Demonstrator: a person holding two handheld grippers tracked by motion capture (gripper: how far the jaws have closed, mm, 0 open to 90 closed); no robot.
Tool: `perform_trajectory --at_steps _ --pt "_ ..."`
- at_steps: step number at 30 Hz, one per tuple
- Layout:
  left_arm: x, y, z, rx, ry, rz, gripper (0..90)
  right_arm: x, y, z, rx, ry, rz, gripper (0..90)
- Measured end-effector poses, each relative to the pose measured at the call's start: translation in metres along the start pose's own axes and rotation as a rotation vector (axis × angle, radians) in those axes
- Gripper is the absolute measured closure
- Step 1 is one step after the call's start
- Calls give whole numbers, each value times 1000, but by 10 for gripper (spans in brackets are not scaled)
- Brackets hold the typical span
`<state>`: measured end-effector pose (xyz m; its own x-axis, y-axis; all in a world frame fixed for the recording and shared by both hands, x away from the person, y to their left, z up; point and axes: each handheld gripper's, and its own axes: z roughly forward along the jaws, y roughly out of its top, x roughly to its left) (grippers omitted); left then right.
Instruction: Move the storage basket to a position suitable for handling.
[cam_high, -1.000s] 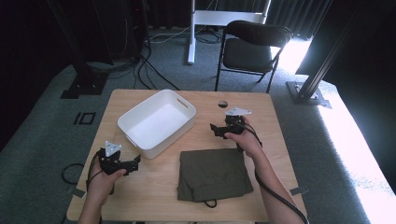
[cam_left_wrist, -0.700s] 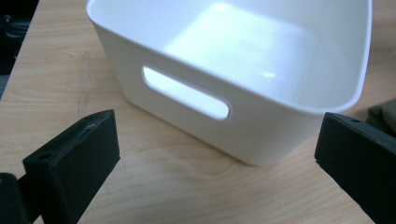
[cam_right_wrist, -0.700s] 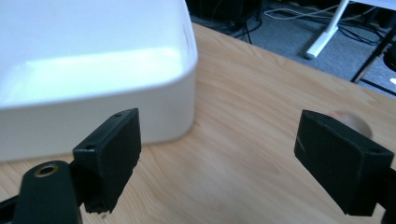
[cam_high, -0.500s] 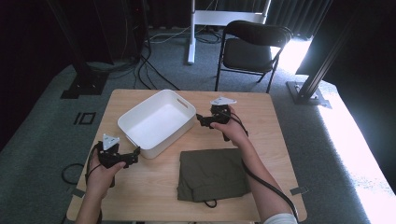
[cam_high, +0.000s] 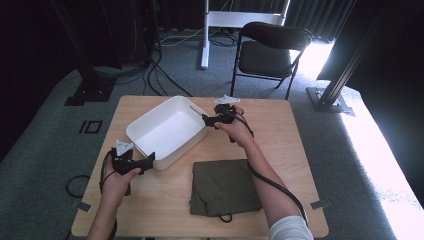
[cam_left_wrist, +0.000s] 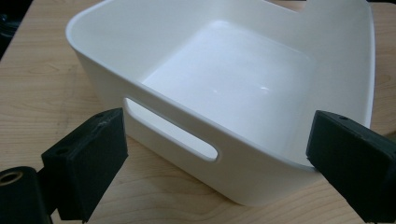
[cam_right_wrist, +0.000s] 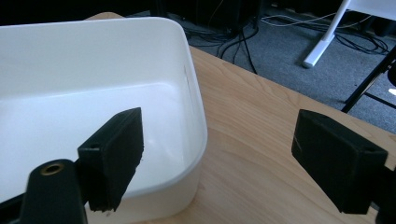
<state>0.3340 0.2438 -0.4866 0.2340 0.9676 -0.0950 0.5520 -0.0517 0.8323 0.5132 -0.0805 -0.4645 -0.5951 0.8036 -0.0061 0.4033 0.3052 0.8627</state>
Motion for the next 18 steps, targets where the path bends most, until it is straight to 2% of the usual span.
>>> perform_trajectory --at_steps 2,6,9,10,13,15,16,18 --pt "-1 0 1 -1 4 -9 66 0 2 6 -2 -12 -11 232" --pt "-1 1 3 3 19 -21 127 -2 5 16 4 -35 -19 391" --pt "-1 1 6 11 35 -12 165 -2 4 22 13 -42 -33 478" --pt "-1 1 6 11 35 -12 169 -2 4 22 13 -42 -33 478" --pt "-1 0 8 5 14 -21 258 0 0 29 30 -37 -54 577" --pt "-2 1 9 15 4 -47 311 1 -2 32 47 -38 -66 586" --pt "-3 1 10 21 5 -59 322 2 -3 33 49 -45 -69 622" --pt "-3 2 9 30 5 -80 338 4 -4 35 64 -26 -78 679"
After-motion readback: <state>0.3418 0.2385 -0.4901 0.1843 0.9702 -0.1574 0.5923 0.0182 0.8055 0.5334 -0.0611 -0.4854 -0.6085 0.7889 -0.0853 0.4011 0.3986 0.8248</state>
